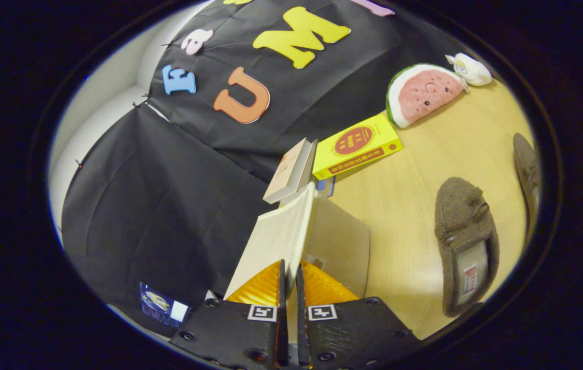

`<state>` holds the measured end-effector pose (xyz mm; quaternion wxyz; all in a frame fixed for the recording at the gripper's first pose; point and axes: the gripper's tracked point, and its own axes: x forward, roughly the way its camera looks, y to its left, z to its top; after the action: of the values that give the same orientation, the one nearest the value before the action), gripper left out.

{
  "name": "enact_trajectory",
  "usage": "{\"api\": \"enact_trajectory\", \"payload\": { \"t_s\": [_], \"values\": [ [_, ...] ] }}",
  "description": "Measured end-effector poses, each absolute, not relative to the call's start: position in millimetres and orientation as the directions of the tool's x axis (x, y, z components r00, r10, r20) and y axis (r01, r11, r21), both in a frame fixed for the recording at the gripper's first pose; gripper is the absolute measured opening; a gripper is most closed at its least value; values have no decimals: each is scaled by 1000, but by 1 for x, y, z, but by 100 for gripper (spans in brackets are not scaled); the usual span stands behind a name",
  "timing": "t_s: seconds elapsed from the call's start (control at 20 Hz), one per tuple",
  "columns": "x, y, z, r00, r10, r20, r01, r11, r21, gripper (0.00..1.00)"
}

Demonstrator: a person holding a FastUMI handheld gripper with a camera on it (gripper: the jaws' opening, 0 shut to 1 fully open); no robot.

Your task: Open the storage box then place both shoes into the box .Put the left shoe in first, then the right shoe, with the right side of both shoes facing outward in a uniform manner.

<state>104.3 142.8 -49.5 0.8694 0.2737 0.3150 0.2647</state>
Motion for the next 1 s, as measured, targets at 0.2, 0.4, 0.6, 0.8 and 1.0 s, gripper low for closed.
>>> {"api": "enact_trajectory", "payload": {
  "t_s": [0.2,0.4,0.6,0.8,1.0],
  "values": [
    [88,167,-1,666,662,-344,-376,696,612,7],
    [83,199,35,667,671,-325,-428,702,569,8],
    [82,251,67,643,711,-284,-470,659,587,8],
    [82,308,82,611,740,-280,-493,633,597,8],
    [86,366,80,591,755,-284,-529,629,570,11]
  ]
}}
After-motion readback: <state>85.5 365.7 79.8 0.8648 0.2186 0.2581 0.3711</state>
